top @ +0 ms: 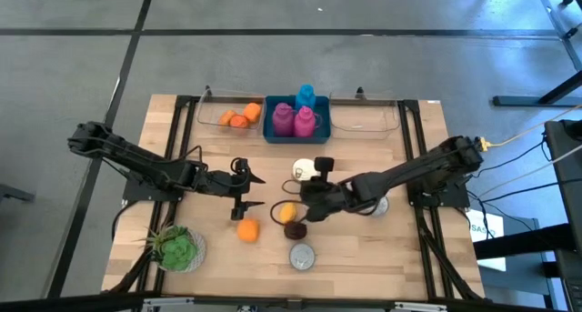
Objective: Pick & Place Food Item
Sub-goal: Put the blue pink tuna can into the right transparent bin
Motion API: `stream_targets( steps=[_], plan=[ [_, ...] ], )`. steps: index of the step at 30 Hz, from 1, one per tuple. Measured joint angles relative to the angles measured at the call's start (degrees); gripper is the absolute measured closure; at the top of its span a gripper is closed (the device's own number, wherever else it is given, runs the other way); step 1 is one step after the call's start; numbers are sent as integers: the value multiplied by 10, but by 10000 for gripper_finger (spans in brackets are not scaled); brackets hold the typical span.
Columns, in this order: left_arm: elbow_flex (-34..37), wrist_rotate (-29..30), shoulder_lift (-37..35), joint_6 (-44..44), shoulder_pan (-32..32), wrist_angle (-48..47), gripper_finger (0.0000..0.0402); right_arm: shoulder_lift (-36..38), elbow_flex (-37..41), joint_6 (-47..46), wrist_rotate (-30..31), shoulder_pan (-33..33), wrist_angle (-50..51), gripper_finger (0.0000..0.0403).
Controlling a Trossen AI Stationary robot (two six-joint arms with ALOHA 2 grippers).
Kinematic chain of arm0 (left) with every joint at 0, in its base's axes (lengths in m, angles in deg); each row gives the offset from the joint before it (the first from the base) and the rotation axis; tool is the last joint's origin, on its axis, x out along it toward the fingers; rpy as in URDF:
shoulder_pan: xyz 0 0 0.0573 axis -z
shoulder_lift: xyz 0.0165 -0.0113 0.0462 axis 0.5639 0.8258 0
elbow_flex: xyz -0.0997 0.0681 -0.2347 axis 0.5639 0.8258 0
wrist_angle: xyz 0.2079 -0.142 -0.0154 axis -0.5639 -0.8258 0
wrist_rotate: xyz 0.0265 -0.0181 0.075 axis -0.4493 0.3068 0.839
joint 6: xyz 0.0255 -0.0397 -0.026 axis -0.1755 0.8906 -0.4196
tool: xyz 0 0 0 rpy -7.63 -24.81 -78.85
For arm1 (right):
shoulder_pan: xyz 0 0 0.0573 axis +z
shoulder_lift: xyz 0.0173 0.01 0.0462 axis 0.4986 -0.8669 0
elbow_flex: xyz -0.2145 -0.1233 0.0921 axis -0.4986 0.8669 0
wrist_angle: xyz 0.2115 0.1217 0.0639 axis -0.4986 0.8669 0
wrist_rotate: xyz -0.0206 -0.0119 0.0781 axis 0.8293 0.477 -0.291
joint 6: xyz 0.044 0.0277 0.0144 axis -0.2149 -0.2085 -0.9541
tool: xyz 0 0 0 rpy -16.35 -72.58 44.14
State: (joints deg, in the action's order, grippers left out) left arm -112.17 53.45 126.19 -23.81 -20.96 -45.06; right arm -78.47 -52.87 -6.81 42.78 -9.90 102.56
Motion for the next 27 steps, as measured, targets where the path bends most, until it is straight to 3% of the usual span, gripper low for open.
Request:
stream_targets(
  steps=[10,19,27],
  plan=[
    [0,-1,0,0,0,10,103,104,109,-2,-20,0,-79,403],
    [0,-5,0,7,0,11,103,146,123,-45,-10,-18,54,403],
    [0,-6,-4,7,0,11,103,183,123,-42,14,-47,104,403]
  ],
)
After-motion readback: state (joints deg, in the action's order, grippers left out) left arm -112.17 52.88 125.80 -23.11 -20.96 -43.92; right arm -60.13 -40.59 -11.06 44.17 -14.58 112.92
